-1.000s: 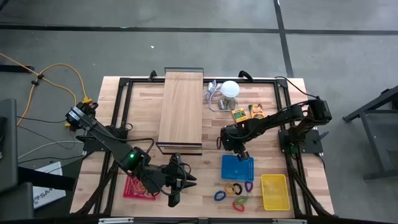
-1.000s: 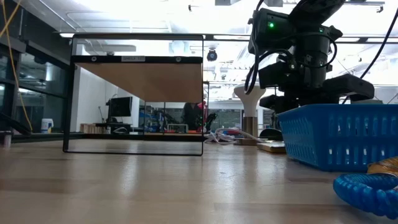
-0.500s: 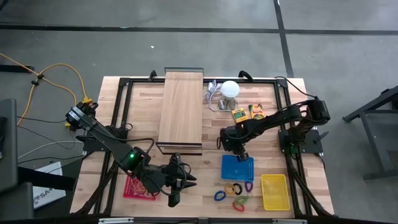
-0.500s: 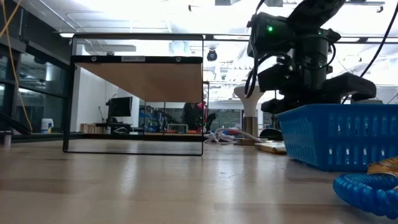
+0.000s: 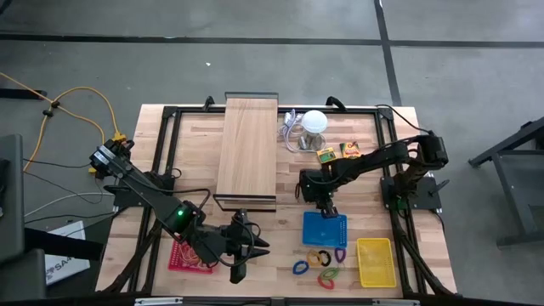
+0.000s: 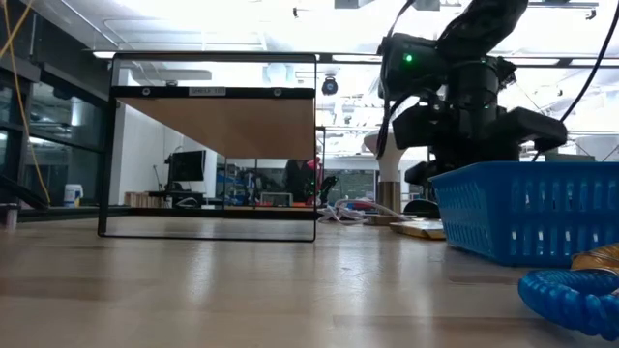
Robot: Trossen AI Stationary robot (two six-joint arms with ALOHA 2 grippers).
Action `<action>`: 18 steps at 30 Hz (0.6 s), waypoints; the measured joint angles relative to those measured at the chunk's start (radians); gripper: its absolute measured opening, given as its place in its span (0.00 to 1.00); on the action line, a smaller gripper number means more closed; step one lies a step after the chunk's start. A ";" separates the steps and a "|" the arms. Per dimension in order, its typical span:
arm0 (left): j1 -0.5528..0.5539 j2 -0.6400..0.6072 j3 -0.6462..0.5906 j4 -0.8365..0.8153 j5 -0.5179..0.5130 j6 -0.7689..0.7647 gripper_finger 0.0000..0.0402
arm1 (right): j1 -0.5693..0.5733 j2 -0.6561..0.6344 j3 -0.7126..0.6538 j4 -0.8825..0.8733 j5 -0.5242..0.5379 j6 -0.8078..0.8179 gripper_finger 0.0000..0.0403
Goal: Pick & Place Office Desk Supplies
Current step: Put the bottom yellow crayon box into the blue bin
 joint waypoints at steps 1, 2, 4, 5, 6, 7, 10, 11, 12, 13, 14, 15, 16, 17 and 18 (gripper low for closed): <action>0.000 0.000 0.000 -0.001 0.000 0.000 0.19 | -0.006 0.000 0.000 0.001 -0.012 0.009 0.32; 0.000 0.000 0.000 -0.001 0.000 0.000 0.19 | -0.013 0.001 0.000 0.004 -0.029 0.016 0.32; 0.000 0.000 0.000 0.000 0.000 0.000 0.19 | -0.024 0.001 0.000 0.008 -0.058 0.027 0.32; 0.000 0.000 0.000 0.000 0.000 0.000 0.19 | -0.030 0.001 0.000 0.007 -0.070 0.032 0.32; 0.000 0.000 0.000 0.000 0.000 0.000 0.19 | -0.035 0.001 0.000 0.009 -0.078 0.035 0.32; 0.000 0.000 0.000 0.000 0.000 0.000 0.19 | -0.039 0.001 0.000 0.011 -0.080 0.035 0.32; 0.000 0.000 0.000 0.000 0.000 0.000 0.19 | -0.042 0.001 0.000 0.018 -0.050 0.032 0.32; 0.000 0.000 0.000 0.000 0.000 0.000 0.19 | -0.041 0.001 0.000 0.019 -0.021 0.032 0.32; 0.000 0.000 0.000 0.000 0.000 0.000 0.19 | -0.041 0.001 0.000 0.018 0.004 0.033 0.32; 0.000 0.000 0.000 0.000 0.000 0.000 0.19 | -0.040 0.001 0.000 0.016 0.020 0.035 0.32; 0.000 0.000 0.000 0.000 0.000 0.000 0.19 | -0.040 0.001 0.000 0.014 0.033 0.038 0.32; 0.000 0.000 0.000 0.000 0.000 0.000 0.19 | -0.041 0.001 0.000 0.013 0.035 0.039 0.32; 0.000 0.000 0.000 0.000 0.000 0.000 0.19 | -0.041 0.001 0.000 0.012 0.034 0.039 0.32; 0.000 0.000 0.000 0.000 0.000 0.000 0.19 | -0.041 0.001 0.000 0.012 0.034 0.039 0.32; 0.000 0.000 0.000 0.000 0.000 0.000 0.19 | -0.040 0.001 0.000 0.011 0.030 0.039 0.32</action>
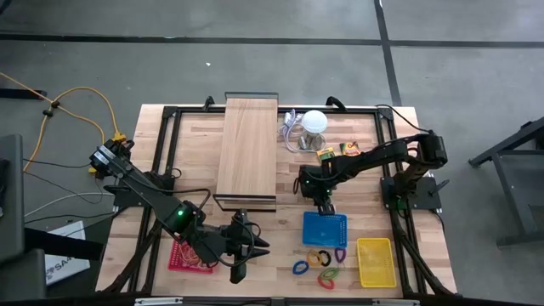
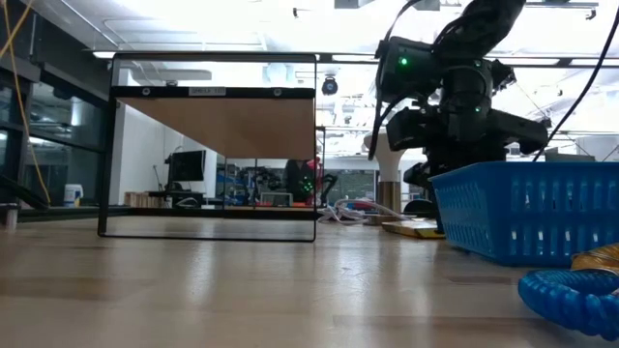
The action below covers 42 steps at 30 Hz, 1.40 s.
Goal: Pick & Place Office Desk Supplies
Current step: Put the bottom yellow crayon box into the blue bin
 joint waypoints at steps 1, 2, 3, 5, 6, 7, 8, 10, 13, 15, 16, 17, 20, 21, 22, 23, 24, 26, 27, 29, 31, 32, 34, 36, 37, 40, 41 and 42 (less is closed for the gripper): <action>0.000 0.000 0.000 0.000 0.000 0.000 0.19 | 0.000 0.000 0.000 0.000 -0.007 0.000 0.32; 0.000 0.000 0.000 0.000 0.000 0.000 0.19 | 0.000 0.000 0.000 -0.003 -0.010 0.000 0.32; 0.000 0.000 0.000 0.000 0.000 0.000 0.19 | 0.000 0.000 0.000 -0.006 -0.012 0.000 0.32; 0.000 0.000 0.000 0.000 0.000 0.000 0.19 | 0.000 0.000 0.000 -0.011 -0.010 0.000 0.32; 0.000 0.000 0.000 0.000 0.000 0.000 0.19 | -0.001 0.000 0.000 -0.013 -0.008 0.000 0.32; 0.000 0.000 0.000 0.000 0.000 0.000 0.19 | -0.001 0.000 0.000 -0.013 -0.008 0.000 0.32; 0.000 0.000 0.000 0.000 0.000 0.000 0.19 | -0.001 0.000 0.000 -0.014 -0.008 0.000 0.32; 0.000 0.000 0.000 0.000 0.000 0.000 0.19 | -0.001 0.000 0.000 -0.015 -0.003 0.000 0.30; 0.000 0.000 0.000 0.000 0.000 0.000 0.19 | 0.000 0.003 0.000 -0.015 0.018 0.000 0.25; 0.000 0.000 0.000 0.000 0.000 0.000 0.19 | -0.001 0.004 0.000 -0.015 0.018 0.000 0.21; 0.000 0.000 0.000 0.000 0.000 0.000 0.19 | -0.001 0.004 0.000 -0.015 0.019 0.000 0.19; 0.000 0.000 0.000 0.000 0.000 0.000 0.19 | -0.001 0.005 0.000 -0.015 0.023 0.000 0.17; 0.000 0.000 0.000 0.000 0.000 0.000 0.19 | 0.000 0.005 0.000 -0.013 0.044 0.000 0.11; 0.000 0.000 0.000 0.000 0.000 0.000 0.19 | 0.000 0.005 0.000 -0.013 0.047 0.000 0.09; 0.000 0.000 0.000 0.000 0.000 0.000 0.19 | 0.000 0.005 0.000 -0.013 0.049 0.000 0.07; 0.000 0.000 0.000 0.000 0.000 0.000 0.19 | 0.000 0.005 0.000 -0.013 0.050 0.000 0.06; 0.000 0.000 0.000 0.000 0.000 0.000 0.19 | 0.000 0.005 0.000 -0.013 0.051 0.000 0.04; 0.000 0.000 0.000 0.000 0.000 0.000 0.19 | 0.000 0.005 0.000 -0.013 0.057 -0.003 0.02; 0.000 0.000 0.000 0.000 0.000 0.000 0.19 | 0.000 0.005 0.000 -0.014 0.062 -0.003 0.01; 0.000 0.000 0.000 0.000 0.000 0.000 0.19 | 0.000 0.005 0.000 -0.015 0.070 -0.005 0.01; 0.000 0.000 0.000 0.000 0.000 0.000 0.19 | 0.000 0.005 0.000 -0.015 0.070 -0.008 0.01; 0.000 0.000 0.000 0.000 0.000 0.000 0.19 | 0.000 0.005 0.000 -0.014 0.069 -0.010 0.01; 0.000 0.000 0.000 0.000 0.000 0.000 0.19 | 0.000 0.005 0.000 -0.013 0.068 -0.017 0.01; 0.000 0.000 0.000 0.000 0.000 0.000 0.19 | 0.000 0.003 0.000 -0.012 0.068 -0.024 0.01; 0.000 0.000 0.000 0.000 0.000 0.000 0.19 | 0.000 0.000 0.000 -0.012 0.068 -0.026 0.01; 0.000 0.000 0.000 0.000 0.000 0.000 0.19 | 0.000 -0.008 0.000 -0.005 0.059 -0.027 0.01; 0.000 0.000 0.000 0.000 0.000 0.000 0.19 | 0.000 -0.015 -0.002 -0.008 0.044 -0.027 0.01; 0.000 0.000 0.000 0.000 0.000 0.000 0.19 | 0.000 -0.021 -0.002 -0.006 0.026 -0.028 0.01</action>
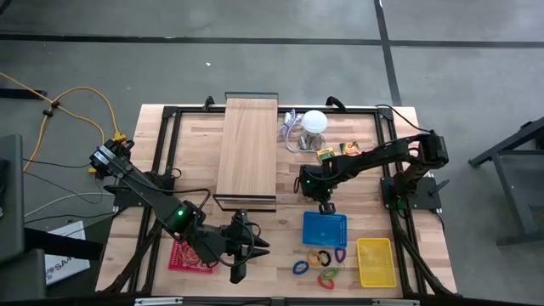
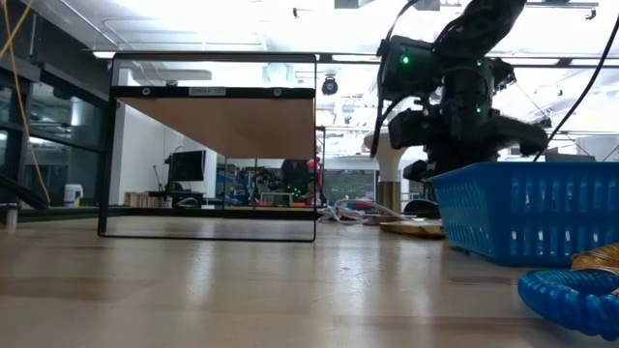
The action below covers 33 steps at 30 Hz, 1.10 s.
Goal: Pick & Place Office Desk Supplies
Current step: Put the bottom yellow crayon box into the blue bin
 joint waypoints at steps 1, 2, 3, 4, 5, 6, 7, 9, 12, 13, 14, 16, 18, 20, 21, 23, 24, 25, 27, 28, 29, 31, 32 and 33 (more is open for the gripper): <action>0.000 0.000 0.000 0.000 0.000 0.000 0.19 | 0.000 -0.006 0.000 0.010 -0.015 -0.002 0.01; 0.000 0.000 0.000 0.000 0.000 0.000 0.19 | 0.000 -0.014 0.000 0.018 -0.028 -0.003 0.01; 0.000 0.000 0.000 0.000 0.000 0.000 0.19 | 0.000 -0.021 0.000 0.020 -0.040 -0.005 0.01; 0.000 0.000 0.000 0.000 0.000 0.000 0.19 | 0.000 -0.025 0.000 0.024 -0.049 -0.006 0.01; 0.000 0.000 0.000 0.001 0.000 0.000 0.19 | -0.001 -0.029 0.000 0.035 -0.063 -0.006 0.01; 0.000 0.000 0.000 0.001 0.000 0.000 0.19 | -0.004 -0.036 0.000 0.043 -0.076 -0.006 0.01; 0.000 0.000 0.000 0.000 0.000 0.000 0.19 | -0.007 -0.043 0.000 0.045 -0.092 -0.006 0.01; 0.000 0.000 0.000 0.002 0.000 0.000 0.19 | -0.015 -0.050 0.000 0.064 -0.124 -0.003 0.01; 0.000 0.000 0.000 0.008 0.000 0.000 0.19 | -0.032 -0.059 0.002 0.082 -0.163 0.005 0.01; 0.000 0.000 0.000 0.008 0.000 0.000 0.19 | -0.038 -0.063 0.001 0.084 -0.172 0.005 0.01; 0.000 0.000 0.000 0.008 0.000 0.000 0.19 | -0.041 -0.066 0.001 0.097 -0.178 0.005 0.01; 0.000 0.000 0.000 0.008 0.000 0.000 0.19 | -0.055 -0.075 0.003 0.104 -0.193 0.006 0.01; 0.000 0.000 0.000 0.008 0.000 0.000 0.19 | -0.067 -0.086 0.001 0.104 -0.204 0.006 0.01; 0.000 0.000 0.000 0.010 0.000 0.000 0.19 | -0.080 -0.101 0.002 0.118 -0.217 0.015 0.01; 0.000 0.000 0.000 0.011 0.000 0.000 0.19 | -0.086 -0.109 0.002 0.116 -0.223 0.021 0.01; 0.000 0.000 0.000 0.014 0.000 0.000 0.19 | -0.093 -0.123 0.002 0.125 -0.240 0.029 0.01; 0.000 0.000 0.000 0.017 0.000 0.000 0.19 | -0.098 -0.133 0.002 0.126 -0.246 0.032 0.01; 0.000 0.000 0.000 0.019 0.000 0.000 0.19 | -0.100 -0.145 0.002 0.123 -0.249 0.032 0.01; 0.000 0.000 0.000 0.021 0.000 0.000 0.19 | -0.104 -0.168 0.002 0.125 -0.252 0.032 0.01; 0.000 0.000 0.000 0.021 0.000 0.000 0.19 | -0.104 -0.181 0.002 0.124 -0.250 0.032 0.01; 0.000 0.000 0.000 0.022 0.000 0.000 0.19 | -0.104 -0.193 0.002 0.122 -0.250 0.034 0.01; 0.000 0.000 0.000 0.022 0.000 0.000 0.19 | -0.103 -0.221 0.002 0.123 -0.248 0.051 0.01; 0.000 0.000 0.000 0.022 0.000 0.000 0.19 | -0.103 -0.238 0.002 0.122 -0.248 0.056 0.01; 0.000 0.000 0.000 0.023 0.000 0.000 0.19 | -0.102 -0.254 0.002 0.121 -0.248 0.061 0.01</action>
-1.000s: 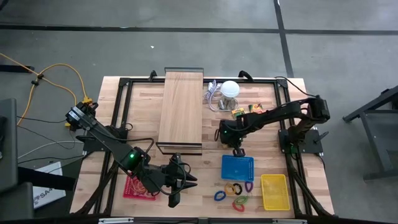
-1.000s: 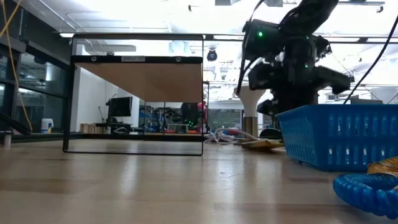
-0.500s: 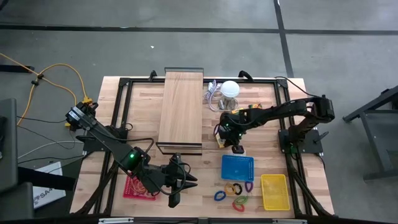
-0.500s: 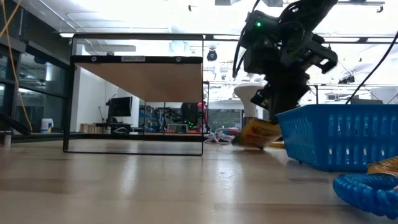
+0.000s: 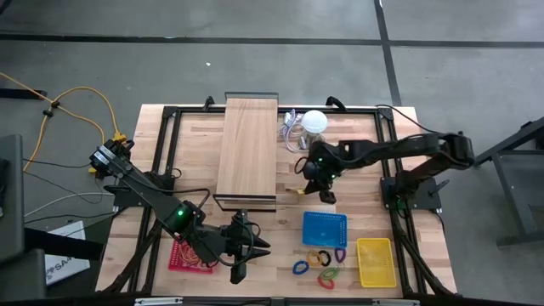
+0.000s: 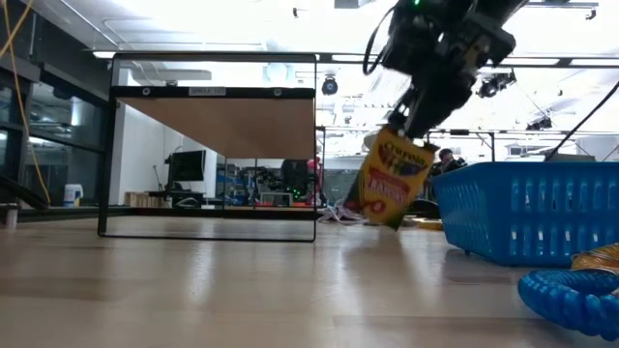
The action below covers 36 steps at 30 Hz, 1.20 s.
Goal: Pick & Place Office Desk Supplies
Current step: Put the bottom yellow crayon box into the blue bin
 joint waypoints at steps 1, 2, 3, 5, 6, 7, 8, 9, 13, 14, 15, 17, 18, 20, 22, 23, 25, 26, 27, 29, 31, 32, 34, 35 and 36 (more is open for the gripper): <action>0.000 0.000 0.000 0.001 0.000 0.000 0.19 | 0.005 -0.015 0.000 0.000 0.001 0.008 0.01; 0.000 0.000 0.000 0.003 0.000 0.000 0.19 | 0.010 -0.030 0.000 0.000 0.004 0.014 0.01; 0.000 0.000 0.000 0.005 0.000 0.000 0.19 | 0.014 -0.046 0.000 -0.003 0.007 0.017 0.01; 0.000 0.000 0.000 0.007 0.000 0.000 0.19 | 0.029 -0.079 0.000 -0.011 0.022 0.019 0.01; 0.000 0.000 0.000 0.007 0.000 0.000 0.19 | 0.039 -0.094 0.000 -0.010 0.032 0.019 0.01; 0.000 0.000 0.000 0.008 0.000 0.000 0.19 | 0.048 -0.111 0.000 -0.012 0.044 0.019 0.01; 0.000 0.000 0.000 0.011 0.000 0.000 0.19 | 0.055 -0.130 0.000 -0.020 0.054 0.020 0.01; 0.000 0.000 0.000 0.013 0.000 0.000 0.19 | 0.064 -0.147 0.000 -0.029 0.062 0.020 0.01; 0.000 0.000 0.000 0.016 0.000 0.000 0.19 | 0.113 -0.200 0.000 -0.041 0.089 0.048 0.01; 0.000 0.000 0.000 0.018 0.000 0.000 0.19 | 0.126 -0.209 0.000 -0.047 0.093 0.060 0.01; 0.000 0.000 0.000 0.020 0.000 0.000 0.19 | 0.140 -0.218 0.000 -0.049 0.098 0.068 0.01; 0.000 0.000 0.000 0.019 0.000 0.000 0.19 | 0.172 -0.234 0.000 -0.069 0.115 0.082 0.01; 0.000 0.000 0.000 0.019 0.000 0.000 0.19 | 0.190 -0.239 0.000 -0.079 0.126 0.093 0.01; 0.000 0.000 0.000 0.019 0.000 0.000 0.19 | 0.230 -0.246 0.000 -0.083 0.146 0.102 0.01; 0.000 0.000 0.000 0.019 0.000 0.000 0.19 | 0.272 -0.254 0.000 -0.088 0.161 0.102 0.01; 0.000 0.000 0.000 0.018 0.000 0.000 0.19 | 0.292 -0.255 0.000 -0.088 0.167 0.104 0.01; 0.000 0.000 0.000 0.018 0.000 0.000 0.19 | 0.338 -0.256 0.000 -0.087 0.188 0.129 0.01; 0.000 0.000 0.000 0.018 0.000 0.000 0.19 | 0.358 -0.256 0.000 -0.090 0.201 0.146 0.01; 0.000 0.000 0.000 0.018 0.000 0.000 0.19 | 0.377 -0.256 0.000 -0.093 0.215 0.159 0.01; 0.000 0.000 0.000 0.018 0.000 0.000 0.19 | 0.418 -0.256 0.000 -0.106 0.241 0.179 0.01; 0.000 0.000 0.000 0.018 0.000 0.000 0.19 | 0.457 -0.256 0.000 -0.114 0.271 0.196 0.01; 0.000 0.000 0.000 0.018 0.000 0.000 0.19 | 0.475 -0.256 0.000 -0.119 0.286 0.203 0.01; 0.000 0.000 0.000 0.018 0.000 0.000 0.19 | 0.510 -0.256 0.000 -0.133 0.315 0.219 0.01; 0.000 0.000 0.000 0.018 0.000 0.000 0.19 | 0.524 -0.256 0.000 -0.135 0.329 0.225 0.01; 0.000 0.000 0.000 0.018 0.000 0.000 0.19 | 0.536 -0.256 0.000 -0.135 0.340 0.229 0.01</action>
